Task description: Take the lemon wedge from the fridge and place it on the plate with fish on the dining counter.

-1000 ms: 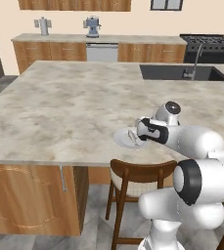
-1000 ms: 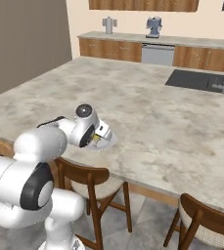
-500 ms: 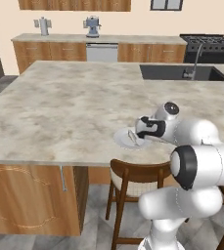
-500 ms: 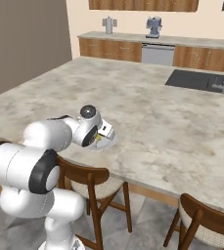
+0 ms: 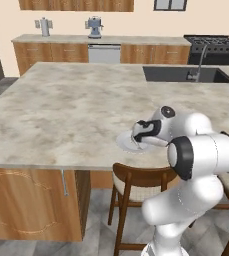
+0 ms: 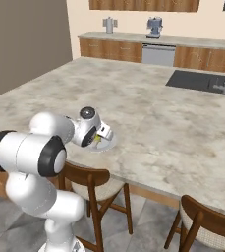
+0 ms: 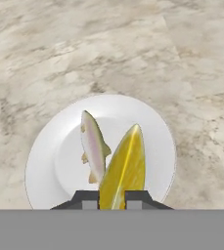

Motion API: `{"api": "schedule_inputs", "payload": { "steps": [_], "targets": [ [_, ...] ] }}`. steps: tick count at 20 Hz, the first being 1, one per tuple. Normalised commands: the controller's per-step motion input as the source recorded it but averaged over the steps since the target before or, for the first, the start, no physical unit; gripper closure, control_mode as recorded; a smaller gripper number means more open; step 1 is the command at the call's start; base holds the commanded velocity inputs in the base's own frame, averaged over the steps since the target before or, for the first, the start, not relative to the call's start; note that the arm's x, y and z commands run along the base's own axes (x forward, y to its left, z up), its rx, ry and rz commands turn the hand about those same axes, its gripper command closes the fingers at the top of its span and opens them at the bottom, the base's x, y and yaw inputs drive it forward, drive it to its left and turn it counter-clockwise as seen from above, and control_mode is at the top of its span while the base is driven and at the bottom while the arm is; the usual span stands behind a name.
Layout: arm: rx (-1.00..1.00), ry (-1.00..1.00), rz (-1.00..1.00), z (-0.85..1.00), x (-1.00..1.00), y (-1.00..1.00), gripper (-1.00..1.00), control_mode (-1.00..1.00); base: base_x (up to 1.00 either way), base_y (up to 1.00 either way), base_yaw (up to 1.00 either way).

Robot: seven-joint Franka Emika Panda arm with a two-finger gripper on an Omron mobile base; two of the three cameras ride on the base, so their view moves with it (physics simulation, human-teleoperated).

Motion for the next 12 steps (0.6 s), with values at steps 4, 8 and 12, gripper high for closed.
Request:
{"api": "schedule_inputs", "payload": {
  "steps": [4,8,12],
  "targets": [
    [0.0,0.0,0.02,-0.3,0.0,0.0,-1.0,-1.0,0.0,0.0,0.0],
    [0.0,0.0,0.0,0.51,0.02,0.0,-1.0,-1.0,0.0,0.0,0.0],
    [0.0,0.04,0.01,1.0,-0.29,0.0,-1.0,-1.0,0.0,0.0,0.0]
  ]
}}
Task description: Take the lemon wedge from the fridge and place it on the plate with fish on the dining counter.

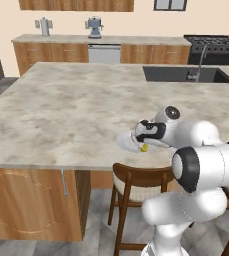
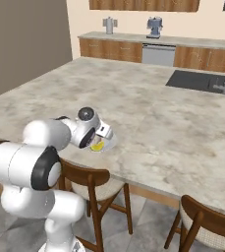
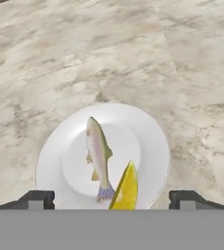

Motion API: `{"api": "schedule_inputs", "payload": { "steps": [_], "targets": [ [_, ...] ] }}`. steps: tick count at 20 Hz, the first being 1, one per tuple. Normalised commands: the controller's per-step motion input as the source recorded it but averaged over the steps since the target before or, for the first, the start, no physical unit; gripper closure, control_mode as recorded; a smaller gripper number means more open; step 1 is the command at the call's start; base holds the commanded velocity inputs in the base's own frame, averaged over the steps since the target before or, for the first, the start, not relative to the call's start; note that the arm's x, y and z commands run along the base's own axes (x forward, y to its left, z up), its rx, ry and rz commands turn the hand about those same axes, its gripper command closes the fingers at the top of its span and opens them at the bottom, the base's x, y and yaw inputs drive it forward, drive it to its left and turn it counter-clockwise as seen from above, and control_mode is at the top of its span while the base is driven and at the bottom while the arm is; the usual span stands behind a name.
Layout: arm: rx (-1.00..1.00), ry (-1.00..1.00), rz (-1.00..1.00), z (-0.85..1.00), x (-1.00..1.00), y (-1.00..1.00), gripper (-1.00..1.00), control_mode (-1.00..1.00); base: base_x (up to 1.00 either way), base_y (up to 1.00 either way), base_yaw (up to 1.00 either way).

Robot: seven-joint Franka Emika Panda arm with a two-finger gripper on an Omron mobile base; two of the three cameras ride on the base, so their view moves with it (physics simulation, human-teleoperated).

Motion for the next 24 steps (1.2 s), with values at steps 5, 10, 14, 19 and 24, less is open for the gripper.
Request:
{"api": "schedule_inputs", "payload": {
  "steps": [5,10,14,19,24],
  "targets": [
    [0.0,0.11,0.05,0.82,-1.0,0.17,-1.0,-1.0,0.0,0.0,0.0],
    [-0.02,0.04,0.02,0.06,-1.0,0.35,-1.0,-1.0,0.0,0.0,0.0],
    [-0.02,-0.04,0.0,-0.27,-1.0,0.34,-1.0,-1.0,0.0,0.0,0.0],
    [0.01,-0.38,-0.14,-0.34,-1.0,0.5,-1.0,-1.0,0.0,0.0,0.0],
    [-0.19,-0.76,0.0,0.11,-1.0,1.0,-1.0,-1.0,0.0,0.0,0.0]
  ]
}}
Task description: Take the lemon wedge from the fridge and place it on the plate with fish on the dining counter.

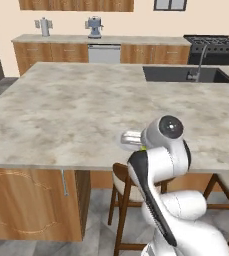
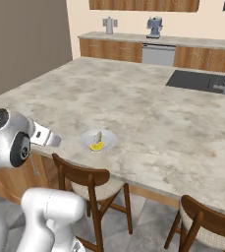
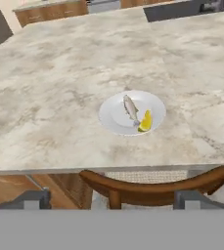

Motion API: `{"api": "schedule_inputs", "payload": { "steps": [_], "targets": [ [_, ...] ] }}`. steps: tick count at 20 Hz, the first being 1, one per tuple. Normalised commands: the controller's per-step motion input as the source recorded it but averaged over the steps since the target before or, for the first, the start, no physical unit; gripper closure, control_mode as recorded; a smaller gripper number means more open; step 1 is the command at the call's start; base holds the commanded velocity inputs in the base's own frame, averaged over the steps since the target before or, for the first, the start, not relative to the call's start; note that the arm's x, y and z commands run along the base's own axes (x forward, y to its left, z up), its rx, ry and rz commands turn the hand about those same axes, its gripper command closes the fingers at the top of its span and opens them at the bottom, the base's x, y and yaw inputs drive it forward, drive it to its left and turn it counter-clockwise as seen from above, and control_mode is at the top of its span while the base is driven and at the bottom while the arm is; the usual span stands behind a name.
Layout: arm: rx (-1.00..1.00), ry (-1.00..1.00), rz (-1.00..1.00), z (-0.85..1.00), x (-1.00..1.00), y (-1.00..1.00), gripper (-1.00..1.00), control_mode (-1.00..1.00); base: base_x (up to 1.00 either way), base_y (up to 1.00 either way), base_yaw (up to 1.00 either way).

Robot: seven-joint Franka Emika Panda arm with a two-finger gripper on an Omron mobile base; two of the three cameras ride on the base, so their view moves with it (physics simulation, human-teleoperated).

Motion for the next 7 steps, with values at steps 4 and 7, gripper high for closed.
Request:
{"api": "schedule_inputs", "payload": {
  "steps": [4,7],
  "targets": [
    [-0.4,-0.49,0.08,0.42,-1.0,1.0,-1.0,-1.0,0.0,0.0,0.0],
    [-0.27,-0.75,0.04,0.18,-1.0,0.95,-1.0,-1.0,0.0,0.0,0.0]
  ]
}}
